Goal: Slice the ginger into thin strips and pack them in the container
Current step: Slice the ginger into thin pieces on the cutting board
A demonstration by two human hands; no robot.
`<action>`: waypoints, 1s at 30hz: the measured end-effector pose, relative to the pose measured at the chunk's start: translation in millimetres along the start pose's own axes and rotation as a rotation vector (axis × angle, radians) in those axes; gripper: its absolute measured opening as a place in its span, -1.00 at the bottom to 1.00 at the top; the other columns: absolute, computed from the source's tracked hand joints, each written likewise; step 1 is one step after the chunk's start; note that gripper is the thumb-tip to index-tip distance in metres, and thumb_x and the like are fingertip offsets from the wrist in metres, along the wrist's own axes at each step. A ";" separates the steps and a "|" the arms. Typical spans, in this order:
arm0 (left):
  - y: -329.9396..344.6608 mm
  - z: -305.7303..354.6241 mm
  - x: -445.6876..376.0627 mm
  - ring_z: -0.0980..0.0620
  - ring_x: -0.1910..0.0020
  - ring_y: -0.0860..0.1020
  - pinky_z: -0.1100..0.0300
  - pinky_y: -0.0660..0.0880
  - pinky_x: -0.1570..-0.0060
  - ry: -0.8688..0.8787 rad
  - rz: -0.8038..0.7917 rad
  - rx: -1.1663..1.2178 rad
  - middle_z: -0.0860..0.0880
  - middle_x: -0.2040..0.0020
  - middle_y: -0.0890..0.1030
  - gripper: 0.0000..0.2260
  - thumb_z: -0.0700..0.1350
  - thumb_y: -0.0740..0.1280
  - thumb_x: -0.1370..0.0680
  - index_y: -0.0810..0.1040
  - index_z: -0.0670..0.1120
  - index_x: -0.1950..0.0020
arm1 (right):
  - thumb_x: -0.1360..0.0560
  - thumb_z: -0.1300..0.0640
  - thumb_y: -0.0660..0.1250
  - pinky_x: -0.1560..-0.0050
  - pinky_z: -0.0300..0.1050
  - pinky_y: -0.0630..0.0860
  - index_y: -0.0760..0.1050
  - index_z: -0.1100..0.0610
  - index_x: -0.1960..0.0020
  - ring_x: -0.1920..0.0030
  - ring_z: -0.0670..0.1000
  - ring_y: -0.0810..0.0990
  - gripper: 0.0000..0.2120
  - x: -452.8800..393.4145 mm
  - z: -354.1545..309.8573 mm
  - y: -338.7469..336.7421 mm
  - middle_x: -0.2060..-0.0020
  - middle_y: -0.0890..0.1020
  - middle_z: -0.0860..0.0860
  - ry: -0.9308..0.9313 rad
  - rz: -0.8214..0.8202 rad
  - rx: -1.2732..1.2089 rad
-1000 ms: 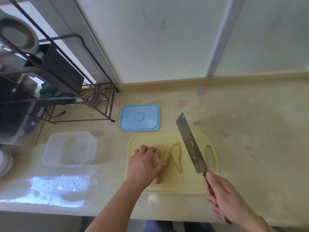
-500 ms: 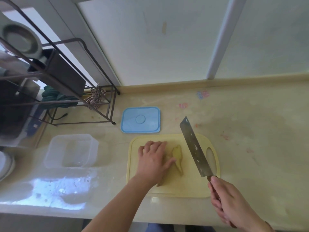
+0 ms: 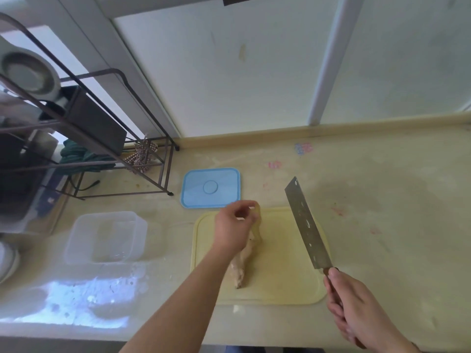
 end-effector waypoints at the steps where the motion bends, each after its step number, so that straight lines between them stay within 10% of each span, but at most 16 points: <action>1: -14.8 0.8 -4.6 0.27 0.23 0.54 0.43 0.44 0.15 0.064 0.107 0.003 0.05 0.16 0.62 -0.81 -0.25 0.45 -0.51 0.69 0.04 0.02 | -0.48 -0.23 0.10 0.53 -0.27 0.18 0.29 0.21 0.23 0.57 -0.04 0.14 -0.53 0.3 -0.2 0.7 0.49 0.25 0.09 0.003 -0.001 -0.002; 7: -58.3 -49.0 -22.3 -0.11 0.22 0.53 0.09 0.52 0.23 0.663 0.140 -0.582 -0.07 0.18 0.56 -0.74 -0.48 0.45 -0.39 0.72 -0.20 0.02 | -0.60 -0.13 0.08 0.49 -0.21 0.13 0.30 0.22 0.19 0.55 -0.03 0.13 -0.58 -0.7 2.7 10.0 0.48 0.24 0.09 0.050 -0.025 0.004; 12: -59.3 -83.8 -11.5 -0.07 0.13 0.54 -0.04 0.58 0.16 0.651 -0.098 -0.613 -0.03 0.07 0.58 -0.78 -0.03 0.35 -0.56 0.69 -0.13 -0.06 | -0.61 -0.10 0.08 0.52 -0.23 0.14 0.31 0.23 0.18 0.58 -0.03 0.14 -0.59 0.4 3.4 15.8 0.48 0.25 0.10 0.049 -0.039 0.011; 15: -67.7 -72.4 -1.9 -0.09 -0.06 0.55 -0.10 0.57 -0.03 0.744 -0.170 -0.597 -0.06 -0.13 0.58 -0.71 -0.12 0.35 -0.53 0.61 -0.11 -0.24 | -0.61 -0.09 0.08 0.52 -0.23 0.12 0.31 0.23 0.19 0.57 -0.03 0.13 -0.60 2.1 5.2 16.8 0.46 0.24 0.12 0.047 -0.029 0.016; 21: -42.6 -59.1 19.1 -0.10 -0.54 0.23 -0.16 0.19 -0.47 1.090 -0.835 -0.986 0.02 -0.58 0.26 -0.40 -0.07 0.35 -0.41 0.42 0.08 -0.47 | -0.61 -0.05 0.11 0.48 -0.23 0.08 0.32 0.37 0.15 0.52 -0.01 0.14 -0.54 6.4 13.8 12.6 0.47 0.24 0.14 0.037 0.019 0.046; 26: -32.1 -69.9 13.5 -0.10 -0.20 0.50 0.02 0.54 0.04 1.208 -0.601 -1.017 -0.04 -0.43 0.43 -0.67 0.15 0.33 -0.53 0.57 0.09 -0.25 | -0.63 0.01 0.12 0.49 -0.21 0.09 0.36 0.33 0.19 0.49 0.01 0.16 -0.60 8.5 15.5 8.7 0.48 0.24 0.12 0.042 0.035 0.090; 30: -8.1 -63.3 28.5 -0.06 0.17 0.56 0.13 0.52 0.38 0.880 -0.192 -0.985 -0.01 -0.13 0.50 -0.65 0.26 0.31 -0.47 0.60 0.04 -0.05 | -0.62 -0.01 0.12 0.49 -0.23 0.08 0.35 0.26 0.23 0.55 -0.01 0.15 -0.62 8.5 10.4 4.1 0.47 0.23 0.10 0.032 0.026 0.142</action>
Point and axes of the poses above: each hand's wrist, its own x-axis away from the middle knuckle, its own y-axis out of the palm, z = x × y, the point moved 3 cm from there along -x, towards the middle knuckle
